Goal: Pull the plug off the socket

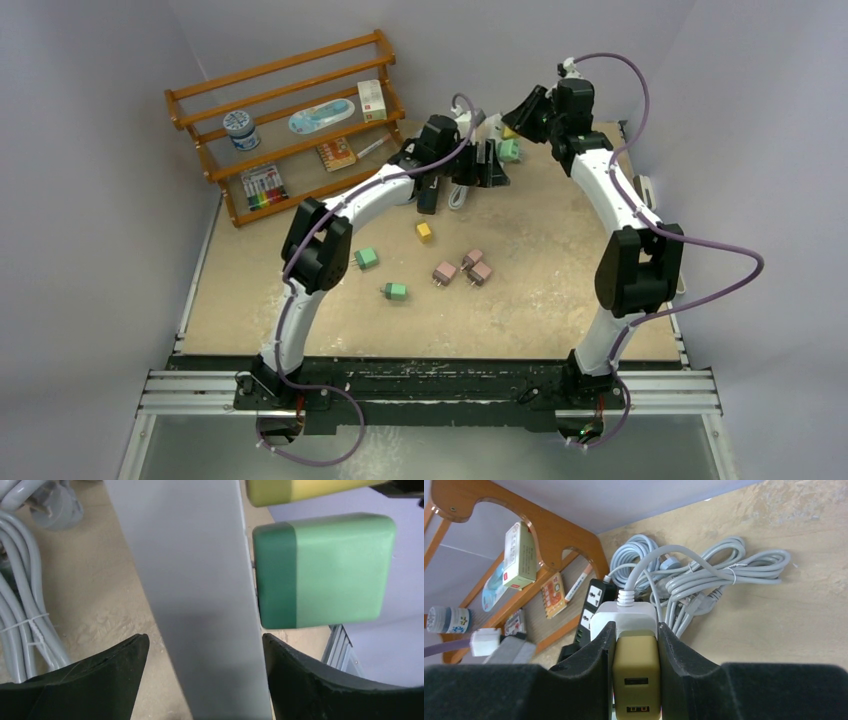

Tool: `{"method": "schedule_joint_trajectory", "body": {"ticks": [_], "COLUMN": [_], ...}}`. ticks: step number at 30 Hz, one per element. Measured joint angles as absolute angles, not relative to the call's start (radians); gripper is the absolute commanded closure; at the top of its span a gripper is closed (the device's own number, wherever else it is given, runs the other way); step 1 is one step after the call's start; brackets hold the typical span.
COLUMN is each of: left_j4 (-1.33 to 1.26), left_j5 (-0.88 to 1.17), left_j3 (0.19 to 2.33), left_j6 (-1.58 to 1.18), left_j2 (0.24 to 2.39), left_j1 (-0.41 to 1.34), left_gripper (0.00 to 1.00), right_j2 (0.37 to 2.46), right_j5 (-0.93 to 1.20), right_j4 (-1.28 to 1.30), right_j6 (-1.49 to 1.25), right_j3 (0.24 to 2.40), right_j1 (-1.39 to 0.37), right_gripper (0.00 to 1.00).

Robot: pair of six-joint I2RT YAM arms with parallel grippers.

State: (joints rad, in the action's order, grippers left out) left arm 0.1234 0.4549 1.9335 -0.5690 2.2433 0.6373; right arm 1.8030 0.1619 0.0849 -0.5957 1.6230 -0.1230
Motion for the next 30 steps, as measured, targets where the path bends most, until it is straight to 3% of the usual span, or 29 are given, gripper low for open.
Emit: {"method": "schedule_joint_trajectory", "body": {"ticks": [1, 2, 3, 12, 15, 21, 25, 26, 30], "left_j4": [0.118, 0.115, 0.115, 0.150, 0.168, 0.258, 0.262, 0.257, 0.258], "left_j5": [0.460, 0.468, 0.472, 0.465, 0.459, 0.461, 0.494, 0.511, 0.512], "left_j3": [1.946, 1.959, 1.969, 2.086, 2.128, 2.275, 2.287, 2.287, 2.287], "left_j6": [-0.580, -0.593, -0.595, -0.670, -0.690, -0.684, -0.686, -0.688, -0.682], "left_j2": [2.258, 2.273, 2.285, 2.411, 2.451, 2.524, 2.525, 2.526, 2.526], "left_j1": [0.637, 0.635, 0.635, 0.572, 0.535, 0.487, 0.462, 0.440, 0.419], "left_gripper": [0.74, 0.96, 1.00, 1.00, 1.00, 1.00, 1.00, 1.00, 1.00], "right_j2": [1.803, 1.803, 1.803, 1.775, 1.638, 1.510, 1.454, 1.501, 1.594], "right_j5": [0.170, 0.175, 0.178, 0.105, 0.295, 0.418, 0.456, 0.463, 0.495], "right_j4": [0.083, 0.078, 0.073, 0.108, -0.045, -0.194, -0.234, -0.231, -0.286], "right_j6": [-0.601, -0.604, -0.607, -0.496, -0.511, -0.463, -0.418, -0.374, -0.367], "right_j3": [1.623, 1.623, 1.623, 1.655, 1.444, 1.211, 0.982, 0.931, 0.933], "right_j1": [-0.123, -0.123, -0.122, -0.134, -0.107, -0.063, -0.167, -0.304, -0.359], "right_gripper": [1.00, 1.00, 1.00, 1.00, 1.00, 1.00, 1.00, 1.00, 1.00]}}
